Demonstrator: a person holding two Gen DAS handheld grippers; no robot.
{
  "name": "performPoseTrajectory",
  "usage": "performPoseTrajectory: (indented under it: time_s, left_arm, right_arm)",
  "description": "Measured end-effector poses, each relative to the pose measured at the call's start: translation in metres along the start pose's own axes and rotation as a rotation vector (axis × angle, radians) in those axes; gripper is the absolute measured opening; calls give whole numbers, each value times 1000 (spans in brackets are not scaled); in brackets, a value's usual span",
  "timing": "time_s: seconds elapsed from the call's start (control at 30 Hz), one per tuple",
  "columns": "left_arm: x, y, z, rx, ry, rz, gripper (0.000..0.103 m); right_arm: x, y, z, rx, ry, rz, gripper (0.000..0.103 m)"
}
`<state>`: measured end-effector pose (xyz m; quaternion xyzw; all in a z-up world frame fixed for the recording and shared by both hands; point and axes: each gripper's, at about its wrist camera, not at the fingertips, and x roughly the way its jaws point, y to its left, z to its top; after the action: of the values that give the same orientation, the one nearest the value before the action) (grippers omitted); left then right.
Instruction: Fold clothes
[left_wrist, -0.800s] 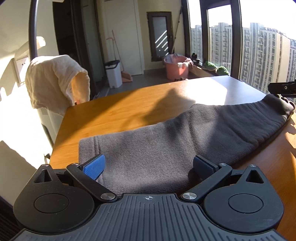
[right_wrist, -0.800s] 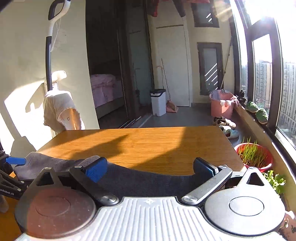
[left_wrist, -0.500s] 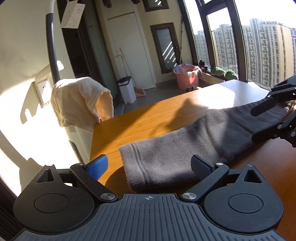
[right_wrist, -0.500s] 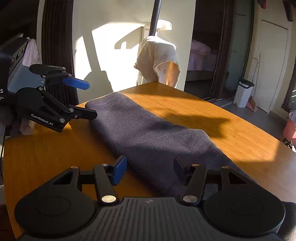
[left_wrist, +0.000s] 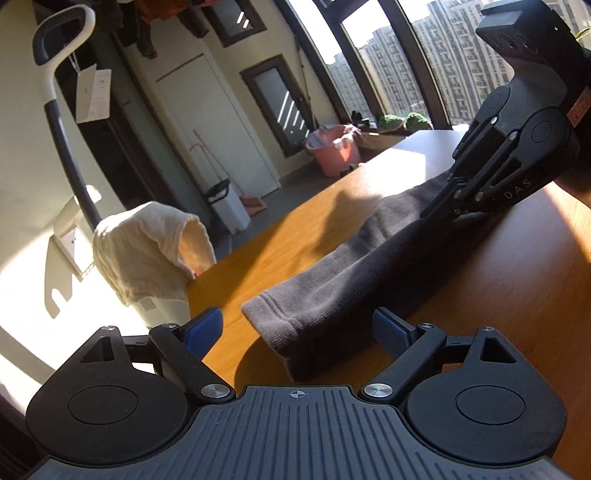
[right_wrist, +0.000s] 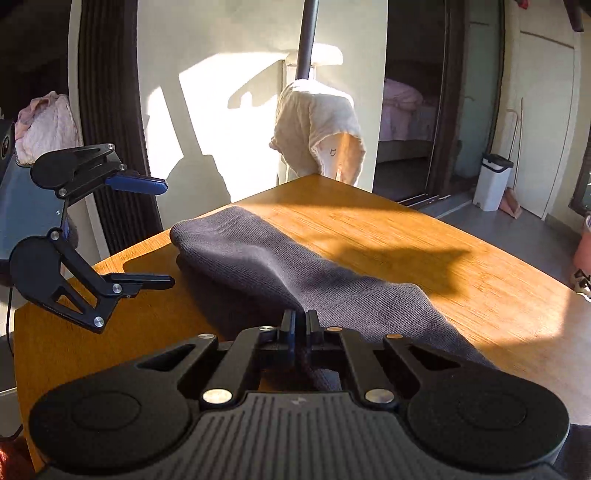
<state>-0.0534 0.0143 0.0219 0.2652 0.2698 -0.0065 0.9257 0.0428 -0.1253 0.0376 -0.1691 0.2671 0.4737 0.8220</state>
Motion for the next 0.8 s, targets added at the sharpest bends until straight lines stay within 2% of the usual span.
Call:
performPoseTrajectory:
  time_s: [0.03, 0.13, 0.17, 0.2, 0.23, 0.27, 0.3, 0.37, 0.47, 0.5, 0.53, 0.6, 0.67, 0.7, 0.73, 0.8]
  left_arm:
    - [9, -5, -1, 55, 28, 26, 93]
    - [32, -12, -2, 109, 59, 84, 86]
    - [38, -10, -2, 100, 65, 88, 79]
    - [44, -8, -1, 92, 71, 91, 75]
    - [45, -6, 1, 73, 66, 84, 68]
    - [47, -4, 2, 55, 60, 78, 57]
    - [48, -2, 4, 37, 54, 71, 53]
    - [50, 2, 6, 0, 42, 58, 40]
    - [44, -3, 10, -18, 0, 55, 36]
    - [41, -4, 11, -21, -9, 52, 36]
    - [39, -6, 11, -25, -17, 48, 37]
    - [35, -7, 12, -30, -32, 33, 40]
    - [35, -9, 13, -32, -32, 23, 44]
    - [37, -10, 14, -29, -26, 23, 44]
    - [39, -11, 15, -27, -18, 25, 43]
    - [44, -11, 19, -36, -6, 18, 33]
  right_arm:
    - [-2, -2, 0, 12, -4, 1, 5]
    - [-19, -9, -7, 64, -14, -13, 6]
    - [-28, -14, -13, 84, -22, -52, 7]
    - [-37, -18, -18, 105, -30, -98, 14]
    - [-47, -23, -25, 126, -39, -162, 24]
    - [-56, -28, -32, 146, -45, -218, 30]
    - [-69, -38, -44, 187, -54, -285, 37]
    - [-90, -58, -66, 279, -67, -373, 38]
    - [-119, -82, -93, 380, -70, -512, 43]
    - [-124, -87, -100, 398, -72, -549, 53]
    - [-129, -92, -107, 415, -75, -583, 59]
    - [-132, -103, -120, 467, -73, -608, 59]
    - [-128, -118, -127, 551, -69, -532, 59]
    - [-127, -122, -125, 572, -74, -502, 41]
    - [-125, -125, -123, 586, -82, -475, 16]
    - [-125, -129, -112, 578, -101, -442, 12]
